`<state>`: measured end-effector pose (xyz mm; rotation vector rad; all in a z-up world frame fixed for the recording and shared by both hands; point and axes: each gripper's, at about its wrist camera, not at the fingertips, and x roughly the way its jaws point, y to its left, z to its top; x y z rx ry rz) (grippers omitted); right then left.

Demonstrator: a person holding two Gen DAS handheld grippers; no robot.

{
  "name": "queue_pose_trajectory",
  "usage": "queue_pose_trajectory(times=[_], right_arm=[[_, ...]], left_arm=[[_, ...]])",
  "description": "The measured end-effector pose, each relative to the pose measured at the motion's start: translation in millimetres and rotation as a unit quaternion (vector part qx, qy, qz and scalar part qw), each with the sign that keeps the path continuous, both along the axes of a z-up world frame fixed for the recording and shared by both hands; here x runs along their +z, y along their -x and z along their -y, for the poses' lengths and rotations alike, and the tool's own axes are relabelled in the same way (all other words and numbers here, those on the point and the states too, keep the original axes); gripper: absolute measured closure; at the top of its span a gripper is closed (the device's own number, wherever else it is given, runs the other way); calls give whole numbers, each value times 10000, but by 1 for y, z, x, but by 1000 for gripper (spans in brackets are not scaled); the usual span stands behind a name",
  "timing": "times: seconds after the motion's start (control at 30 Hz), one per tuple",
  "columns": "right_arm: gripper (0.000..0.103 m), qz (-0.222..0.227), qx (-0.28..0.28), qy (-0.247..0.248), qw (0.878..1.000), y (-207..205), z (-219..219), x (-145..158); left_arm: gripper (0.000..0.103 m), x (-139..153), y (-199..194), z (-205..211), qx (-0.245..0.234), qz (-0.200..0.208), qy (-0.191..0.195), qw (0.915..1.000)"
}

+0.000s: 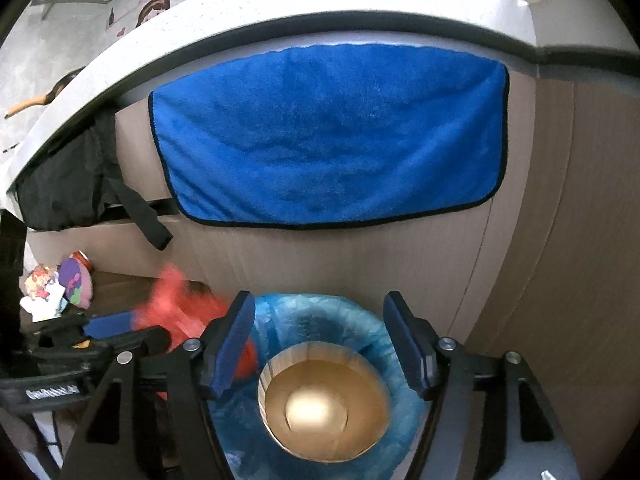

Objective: Collect trash
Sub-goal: 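Carry the red bag and red cup over the blue-lined bin and open both grippers, then move both grippers back over the trash pile on the table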

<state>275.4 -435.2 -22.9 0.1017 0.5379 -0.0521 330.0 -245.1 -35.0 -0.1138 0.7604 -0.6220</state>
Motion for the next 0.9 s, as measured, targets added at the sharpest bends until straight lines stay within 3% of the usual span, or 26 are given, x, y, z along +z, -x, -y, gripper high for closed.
queue_pose_trajectory(times=[0.2,0.5,0.77,0.9], right_arm=[[37,112,-66,-28,9999,10,-2,10],[37,204,68,44,9998,29,-33,29],[37,180,638,57,9978,42,-100,35],[37,126,1072,-62,9941,43,-141,35]], left_arm=[[31,17,2,-26,187,128,221,9995],[31,31,23,-110,965,394,-18,9946],[31,36,58,-207,1844,754,-682,9776],[31,33,76,-248,2140,838,-794,9700]])
